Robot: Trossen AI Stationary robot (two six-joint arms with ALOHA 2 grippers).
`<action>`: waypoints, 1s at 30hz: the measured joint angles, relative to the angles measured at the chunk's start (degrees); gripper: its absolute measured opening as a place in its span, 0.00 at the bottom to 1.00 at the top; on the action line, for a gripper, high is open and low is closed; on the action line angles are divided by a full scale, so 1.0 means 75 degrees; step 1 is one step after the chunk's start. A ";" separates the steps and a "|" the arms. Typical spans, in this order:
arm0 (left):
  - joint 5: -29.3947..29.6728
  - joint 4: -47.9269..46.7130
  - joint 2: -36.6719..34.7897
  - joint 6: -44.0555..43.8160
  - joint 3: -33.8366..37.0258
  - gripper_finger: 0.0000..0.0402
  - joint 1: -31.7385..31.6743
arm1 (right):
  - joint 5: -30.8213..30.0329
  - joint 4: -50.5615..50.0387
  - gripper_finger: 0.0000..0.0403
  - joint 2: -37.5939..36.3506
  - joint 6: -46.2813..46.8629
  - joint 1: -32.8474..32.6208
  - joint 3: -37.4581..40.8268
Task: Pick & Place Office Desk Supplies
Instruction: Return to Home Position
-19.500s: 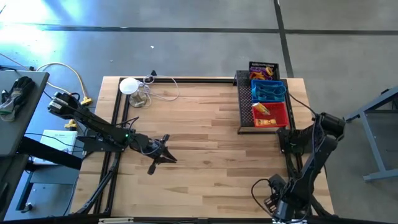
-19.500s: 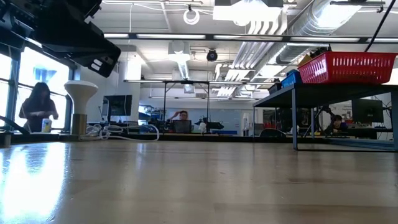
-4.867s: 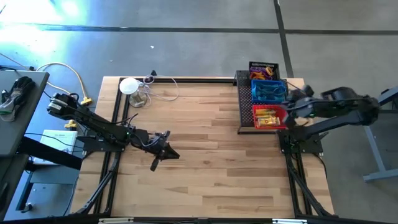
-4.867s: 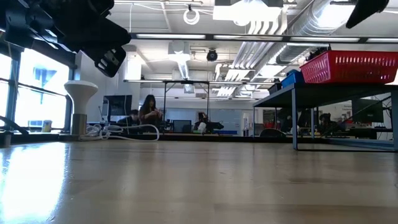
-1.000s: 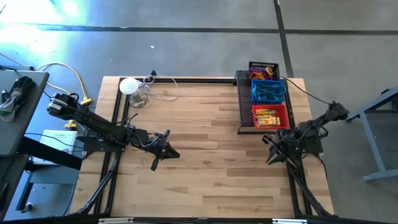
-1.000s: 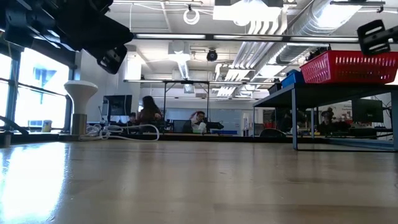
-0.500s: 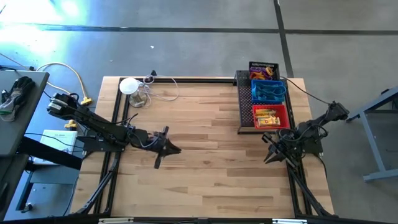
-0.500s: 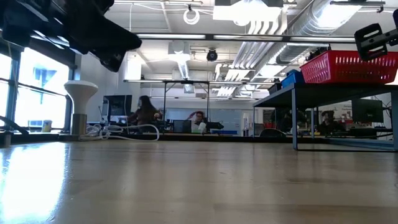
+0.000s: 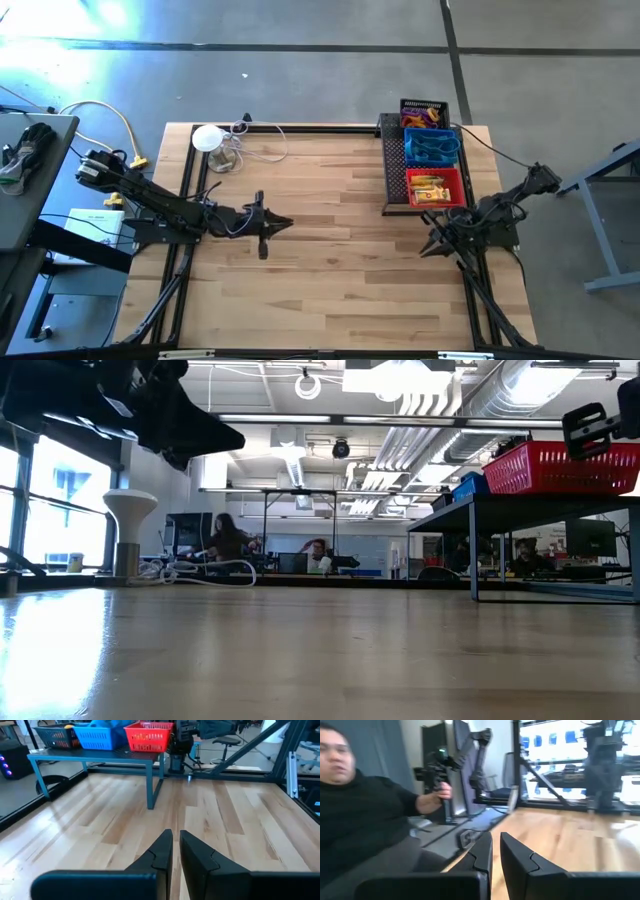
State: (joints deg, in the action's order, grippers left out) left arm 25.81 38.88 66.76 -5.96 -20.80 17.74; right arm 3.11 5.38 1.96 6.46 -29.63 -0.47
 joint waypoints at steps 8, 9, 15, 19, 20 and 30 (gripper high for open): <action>0.0024 0.0028 0.0000 -0.0041 0.0000 0.07 -0.0223 | -0.0625 -0.0200 0.06 0.0000 -0.0094 0.0000 0.0000; 0.0023 0.0028 0.0000 -0.0041 0.0000 0.07 -0.0258 | -0.0625 -0.0220 0.06 0.0000 -0.0094 0.0000 0.0000; 0.0025 0.0028 0.0000 -0.0048 0.0000 0.07 -0.0514 | -0.0680 -0.0232 0.06 0.0000 -0.0097 0.0000 0.0000; 0.0028 0.0025 0.0000 -0.0163 0.0000 0.07 -0.0649 | -0.1113 -0.0232 0.06 0.0000 -0.0100 0.0000 0.0000; 0.0026 0.0025 0.0001 -0.0186 0.0000 0.07 -0.0666 | -0.1206 -0.0235 0.06 0.0000 -0.0100 0.0000 0.0000; -0.0161 -0.0292 0.0000 0.0064 0.0000 0.07 -0.0635 | -0.1170 -0.0238 0.06 0.0000 -0.0097 0.0000 0.0003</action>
State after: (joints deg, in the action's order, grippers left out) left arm 24.60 36.69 66.76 -5.48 -20.80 12.97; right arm -5.67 3.60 1.96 5.74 -29.63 -0.45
